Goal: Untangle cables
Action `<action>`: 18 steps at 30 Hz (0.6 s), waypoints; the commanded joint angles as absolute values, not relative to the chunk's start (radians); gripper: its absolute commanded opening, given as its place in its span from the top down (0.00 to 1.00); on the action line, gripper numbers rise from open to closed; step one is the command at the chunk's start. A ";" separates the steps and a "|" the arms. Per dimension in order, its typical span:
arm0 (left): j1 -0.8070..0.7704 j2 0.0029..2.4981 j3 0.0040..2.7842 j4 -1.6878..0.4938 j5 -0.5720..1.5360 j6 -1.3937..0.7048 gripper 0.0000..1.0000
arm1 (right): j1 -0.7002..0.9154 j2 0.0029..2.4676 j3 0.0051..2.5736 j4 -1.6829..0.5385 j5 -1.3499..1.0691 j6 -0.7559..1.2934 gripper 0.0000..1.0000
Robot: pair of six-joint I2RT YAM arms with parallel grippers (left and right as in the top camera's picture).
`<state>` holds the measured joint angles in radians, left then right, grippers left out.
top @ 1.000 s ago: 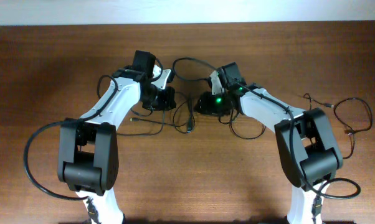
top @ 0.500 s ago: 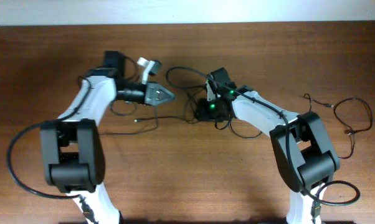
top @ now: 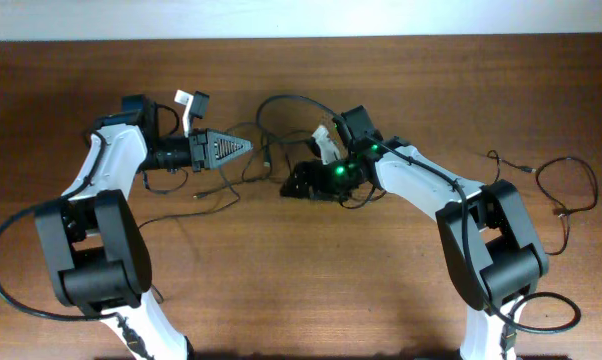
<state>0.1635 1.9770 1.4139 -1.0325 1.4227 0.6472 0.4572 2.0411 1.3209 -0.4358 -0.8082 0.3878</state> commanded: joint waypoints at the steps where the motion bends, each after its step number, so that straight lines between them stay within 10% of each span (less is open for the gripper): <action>1: 0.103 1.971 1.420 -1.030 1.452 0.655 0.96 | 0.438 2.056 1.311 -0.374 -0.862 0.346 0.18; 10: 0.010 1.971 1.420 -0.997 1.479 0.655 0.98 | 0.445 2.077 1.311 -0.252 -0.458 0.541 0.36; 12: 0.009 1.971 1.420 -0.997 1.479 0.651 1.00 | 0.448 2.086 1.311 -0.242 -0.447 0.541 0.53; 14: 0.012 1.971 1.420 -1.002 1.505 0.636 1.00 | 0.448 2.101 1.311 -0.266 -0.365 0.567 0.94; 18: 0.101 1.971 1.420 -1.001 1.483 0.636 1.00 | 0.444 2.102 1.311 -0.333 -0.293 0.566 0.96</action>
<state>0.0296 1.9770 1.4139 -1.0023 1.4792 0.6426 0.4419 2.0956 1.3159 -0.3222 -0.3519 0.5613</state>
